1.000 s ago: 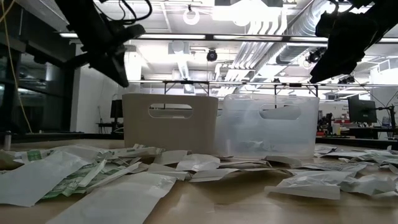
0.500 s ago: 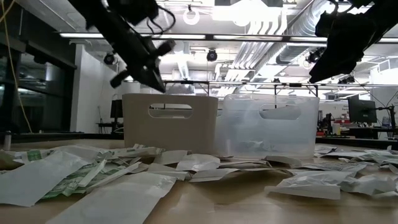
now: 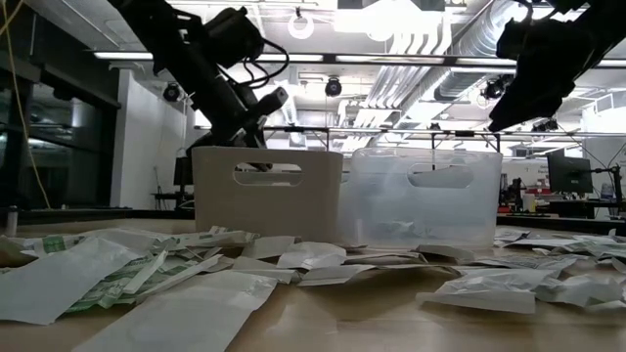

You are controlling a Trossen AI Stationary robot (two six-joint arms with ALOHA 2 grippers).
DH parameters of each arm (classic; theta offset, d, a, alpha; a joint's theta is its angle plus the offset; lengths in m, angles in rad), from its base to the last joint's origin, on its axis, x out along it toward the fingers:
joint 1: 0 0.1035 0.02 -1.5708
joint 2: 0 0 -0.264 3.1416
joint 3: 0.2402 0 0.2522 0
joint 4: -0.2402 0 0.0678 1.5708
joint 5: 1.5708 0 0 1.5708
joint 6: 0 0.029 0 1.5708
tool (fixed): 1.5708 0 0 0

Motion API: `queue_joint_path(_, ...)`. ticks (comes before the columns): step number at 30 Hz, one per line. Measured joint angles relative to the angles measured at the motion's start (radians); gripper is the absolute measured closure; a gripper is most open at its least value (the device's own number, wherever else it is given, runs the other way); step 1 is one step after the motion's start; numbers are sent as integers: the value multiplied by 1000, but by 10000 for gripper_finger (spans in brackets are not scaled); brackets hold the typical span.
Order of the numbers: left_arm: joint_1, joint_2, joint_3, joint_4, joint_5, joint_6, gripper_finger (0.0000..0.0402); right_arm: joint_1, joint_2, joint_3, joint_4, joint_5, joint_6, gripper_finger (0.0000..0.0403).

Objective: Pick & Place First Aid Supplies
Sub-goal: Put the green bandage pack into the white bin

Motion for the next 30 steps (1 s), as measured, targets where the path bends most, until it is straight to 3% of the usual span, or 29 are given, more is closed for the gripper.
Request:
queue_joint_path(8,-3,0,0,23,45,104,235,0,0,0,-27,-13,23,181)
queue_joint_path(11,-2,-39,0,36,76,182,214,0,0,0,-27,-33,36,181)
queue_joint_path(13,-3,-75,2,15,81,223,212,0,0,0,-27,-38,61,181)
queue_joint_path(21,-58,-286,0,-332,155,402,250,0,0,0,-27,-69,120,181)
queue_joint_path(30,-287,-371,0,-692,155,392,272,0,0,0,-27,-89,175,181)
